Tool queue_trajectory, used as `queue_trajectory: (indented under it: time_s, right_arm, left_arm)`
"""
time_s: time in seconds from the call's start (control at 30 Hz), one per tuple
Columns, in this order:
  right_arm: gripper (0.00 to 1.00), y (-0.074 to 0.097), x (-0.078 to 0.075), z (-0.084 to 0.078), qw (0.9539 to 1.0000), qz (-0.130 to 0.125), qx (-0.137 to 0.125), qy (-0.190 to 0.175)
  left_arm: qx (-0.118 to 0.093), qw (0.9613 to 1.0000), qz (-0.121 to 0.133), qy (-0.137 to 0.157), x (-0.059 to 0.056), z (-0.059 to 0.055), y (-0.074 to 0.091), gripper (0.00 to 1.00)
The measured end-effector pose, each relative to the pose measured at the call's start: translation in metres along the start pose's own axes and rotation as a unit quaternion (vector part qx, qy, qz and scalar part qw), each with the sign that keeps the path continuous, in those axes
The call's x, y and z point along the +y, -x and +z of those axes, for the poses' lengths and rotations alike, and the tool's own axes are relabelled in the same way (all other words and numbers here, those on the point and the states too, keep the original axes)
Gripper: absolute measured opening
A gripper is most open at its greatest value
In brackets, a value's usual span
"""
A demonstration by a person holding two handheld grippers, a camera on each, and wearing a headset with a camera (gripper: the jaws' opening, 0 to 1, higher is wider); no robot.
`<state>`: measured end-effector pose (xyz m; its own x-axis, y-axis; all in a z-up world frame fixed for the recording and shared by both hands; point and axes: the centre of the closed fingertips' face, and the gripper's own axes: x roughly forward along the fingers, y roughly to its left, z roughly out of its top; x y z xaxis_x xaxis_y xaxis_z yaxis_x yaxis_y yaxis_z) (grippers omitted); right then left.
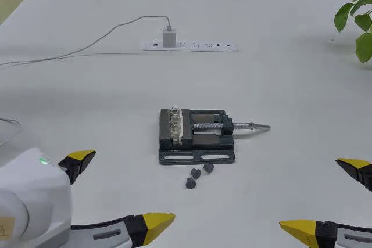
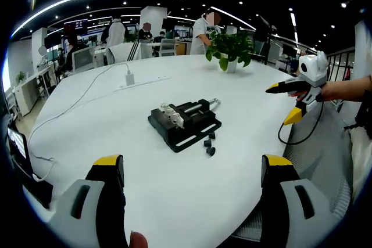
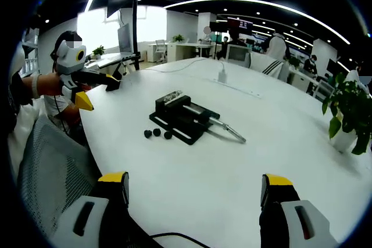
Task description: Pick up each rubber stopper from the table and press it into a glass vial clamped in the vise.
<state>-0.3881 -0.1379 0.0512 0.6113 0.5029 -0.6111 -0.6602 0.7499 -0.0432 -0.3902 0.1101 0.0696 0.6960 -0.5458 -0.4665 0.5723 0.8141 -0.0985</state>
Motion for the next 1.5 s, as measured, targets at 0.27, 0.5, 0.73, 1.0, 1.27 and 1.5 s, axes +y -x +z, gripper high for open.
queue_trajectory:
  time_s: [0.27,0.5,0.73,1.0,1.27,1.5]
  right_arm:
    - [0.93,-0.004,0.003,-0.002,0.9996,0.016,0.013,0.018]
    - [0.9,-0.009,0.004,0.004,0.9987,0.035,0.018,0.033]
    - [0.88,-0.017,0.009,0.017,0.996,0.066,0.018,0.057]
    - [0.83,-0.03,0.02,0.028,0.9877,0.111,0.039,0.103]
    - [0.74,-0.044,0.033,0.041,0.9777,0.149,0.048,0.14]
    - [0.67,-0.06,0.044,0.046,0.9659,0.18,0.062,0.175]
  left_arm:
    - [0.003,1.0,-0.001,0.002,-0.003,-0.003,0.0,0.98]
    - [0.003,1.0,-0.003,-0.001,-0.006,-0.001,-0.002,0.97]
    - [-0.002,1.0,-0.007,0.0,-0.01,0.003,-0.004,0.97]
    - [0.005,0.9999,-0.004,-0.009,-0.011,-0.003,-0.007,0.96]
    - [0.01,0.9999,-0.004,-0.009,-0.013,-0.011,-0.006,0.96]
    - [0.008,1.0,-0.004,-0.004,-0.016,-0.013,-0.008,0.96]
